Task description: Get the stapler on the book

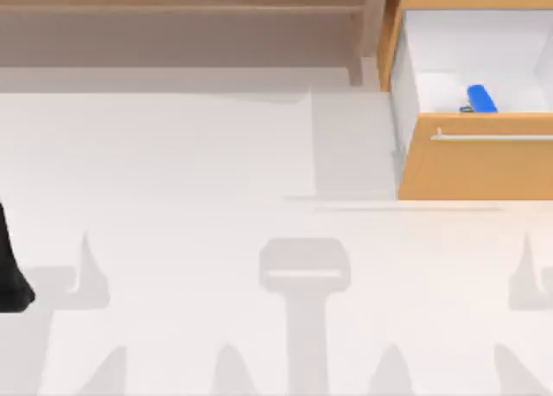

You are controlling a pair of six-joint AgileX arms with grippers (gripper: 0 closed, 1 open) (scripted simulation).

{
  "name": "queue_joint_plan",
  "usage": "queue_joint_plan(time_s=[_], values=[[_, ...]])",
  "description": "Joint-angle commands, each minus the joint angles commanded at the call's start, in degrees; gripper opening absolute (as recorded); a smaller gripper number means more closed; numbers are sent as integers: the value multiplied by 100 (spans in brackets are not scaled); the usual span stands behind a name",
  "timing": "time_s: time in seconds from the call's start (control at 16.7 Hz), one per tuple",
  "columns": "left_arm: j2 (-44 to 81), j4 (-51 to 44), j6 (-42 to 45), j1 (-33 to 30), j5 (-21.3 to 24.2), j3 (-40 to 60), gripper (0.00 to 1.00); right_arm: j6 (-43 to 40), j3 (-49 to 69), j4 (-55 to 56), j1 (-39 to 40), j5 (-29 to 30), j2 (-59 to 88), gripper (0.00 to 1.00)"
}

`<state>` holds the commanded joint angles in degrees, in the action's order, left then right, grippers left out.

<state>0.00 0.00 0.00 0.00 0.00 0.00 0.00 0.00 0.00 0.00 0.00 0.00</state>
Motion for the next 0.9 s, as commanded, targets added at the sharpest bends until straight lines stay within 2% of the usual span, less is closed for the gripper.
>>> queue_joint_plan(time_s=[0.24, 0.42, 0.66, 0.9], values=[[0, 0, 0, 0, 0, 0, 100, -14, 172, -119, 13, -1, 173, 100], [0, 0, 0, 0, 0, 0, 100, -68, 882, -580, 57, -6, 888, 100], [0, 0, 0, 0, 0, 0, 100, -183, 2594, -1563, 155, -17, 2683, 100], [0, 0, 0, 0, 0, 0, 100, -329, 4862, -2802, 284, -32, 5234, 100]])
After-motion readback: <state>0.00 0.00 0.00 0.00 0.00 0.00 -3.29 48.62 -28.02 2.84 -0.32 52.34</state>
